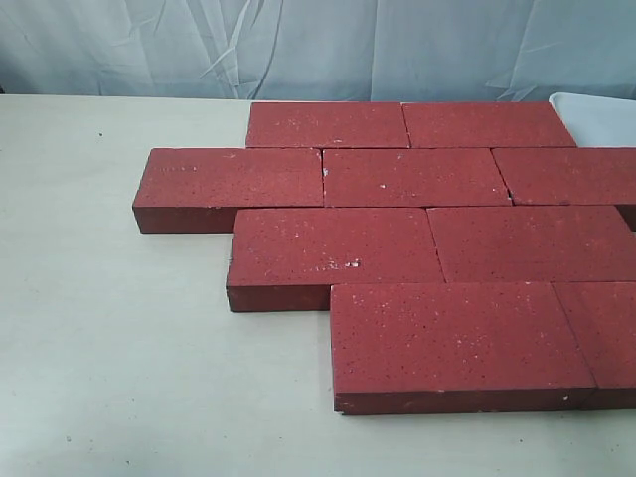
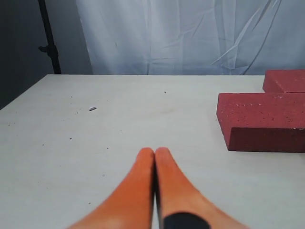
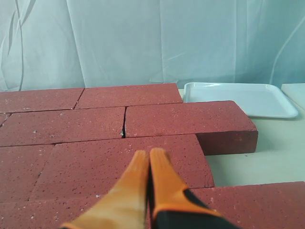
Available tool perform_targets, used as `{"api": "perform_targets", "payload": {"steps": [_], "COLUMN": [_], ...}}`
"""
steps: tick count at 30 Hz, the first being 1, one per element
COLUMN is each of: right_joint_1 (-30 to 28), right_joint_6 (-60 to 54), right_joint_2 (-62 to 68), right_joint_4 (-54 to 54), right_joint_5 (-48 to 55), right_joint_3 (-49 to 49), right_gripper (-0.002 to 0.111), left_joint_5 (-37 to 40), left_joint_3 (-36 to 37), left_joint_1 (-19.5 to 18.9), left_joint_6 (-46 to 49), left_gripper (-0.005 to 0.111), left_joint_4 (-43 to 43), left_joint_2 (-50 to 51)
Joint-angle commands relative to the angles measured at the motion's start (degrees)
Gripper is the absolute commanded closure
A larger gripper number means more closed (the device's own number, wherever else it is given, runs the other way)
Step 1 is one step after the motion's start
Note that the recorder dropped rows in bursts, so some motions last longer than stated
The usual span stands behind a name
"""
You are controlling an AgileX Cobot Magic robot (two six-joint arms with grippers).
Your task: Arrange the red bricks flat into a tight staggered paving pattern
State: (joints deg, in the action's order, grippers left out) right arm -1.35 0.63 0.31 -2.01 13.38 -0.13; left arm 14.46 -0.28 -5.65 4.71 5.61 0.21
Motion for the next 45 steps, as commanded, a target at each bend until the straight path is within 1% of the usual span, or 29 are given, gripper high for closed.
{"api": "perform_targets", "payload": {"steps": [1, 45], "right_joint_1": [-0.34, -0.34], "right_joint_6": [-0.19, -0.19], "right_joint_2": [-0.31, -0.31], "right_joint_4": [0.05, 0.18], "right_joint_5": [-0.03, -0.21], "right_joint_3": [0.13, 0.13], "right_gripper": [0.108, 0.108], "left_joint_5": [-0.60, -1.15], "left_joint_3": [0.28, 0.28], "left_joint_1": [-0.10, -0.10], "left_joint_6": [-5.35, -6.01], "left_gripper": [0.107, 0.107], "left_joint_4": [-1.87, -2.26], "left_joint_2": [-0.21, -0.21]}}
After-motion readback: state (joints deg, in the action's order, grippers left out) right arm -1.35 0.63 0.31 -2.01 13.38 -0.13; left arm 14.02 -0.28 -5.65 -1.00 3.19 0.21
